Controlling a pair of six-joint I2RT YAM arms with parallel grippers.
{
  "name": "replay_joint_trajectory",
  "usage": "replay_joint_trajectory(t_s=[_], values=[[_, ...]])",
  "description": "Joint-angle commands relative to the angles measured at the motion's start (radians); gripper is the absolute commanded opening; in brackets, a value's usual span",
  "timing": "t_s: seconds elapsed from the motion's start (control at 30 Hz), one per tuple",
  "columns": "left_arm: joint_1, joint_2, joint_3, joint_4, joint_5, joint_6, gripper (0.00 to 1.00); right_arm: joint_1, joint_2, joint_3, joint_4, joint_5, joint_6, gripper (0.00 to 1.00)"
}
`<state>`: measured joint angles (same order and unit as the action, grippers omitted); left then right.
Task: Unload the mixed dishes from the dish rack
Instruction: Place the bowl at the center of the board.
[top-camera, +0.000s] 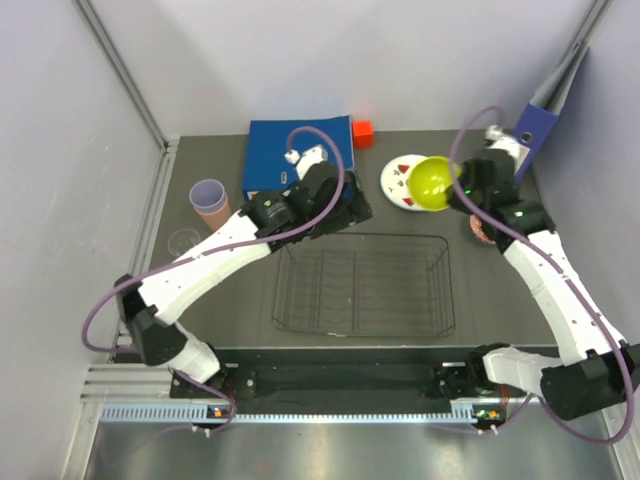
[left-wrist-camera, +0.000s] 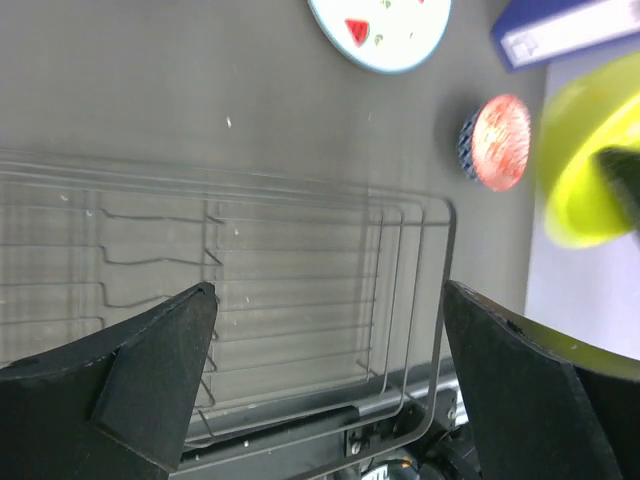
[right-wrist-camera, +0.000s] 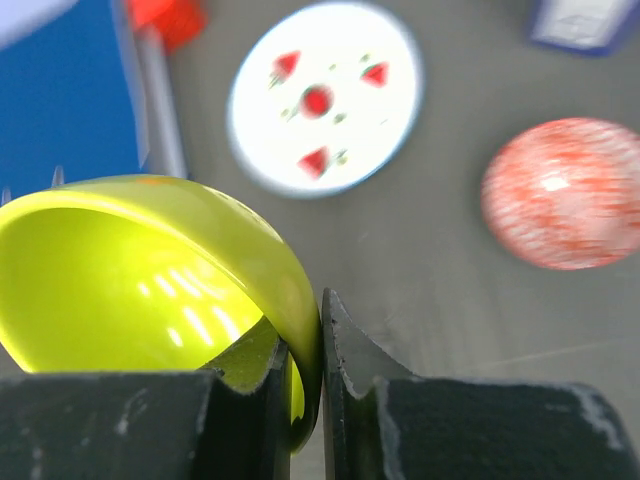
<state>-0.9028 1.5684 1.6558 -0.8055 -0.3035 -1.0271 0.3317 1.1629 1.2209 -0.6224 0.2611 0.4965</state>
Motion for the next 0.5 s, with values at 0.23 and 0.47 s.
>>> replay_joint_trajectory(t_s=[0.23,0.47], values=[[0.016,-0.295,-0.364,0.195,-0.152,-0.03,0.99,-0.316,0.058,-0.023,0.07,-0.037,0.177,0.0],[0.022,-0.312,-0.413,0.198,-0.157,0.001,0.99,-0.468,0.124,-0.121,0.176,-0.112,0.275,0.0]])
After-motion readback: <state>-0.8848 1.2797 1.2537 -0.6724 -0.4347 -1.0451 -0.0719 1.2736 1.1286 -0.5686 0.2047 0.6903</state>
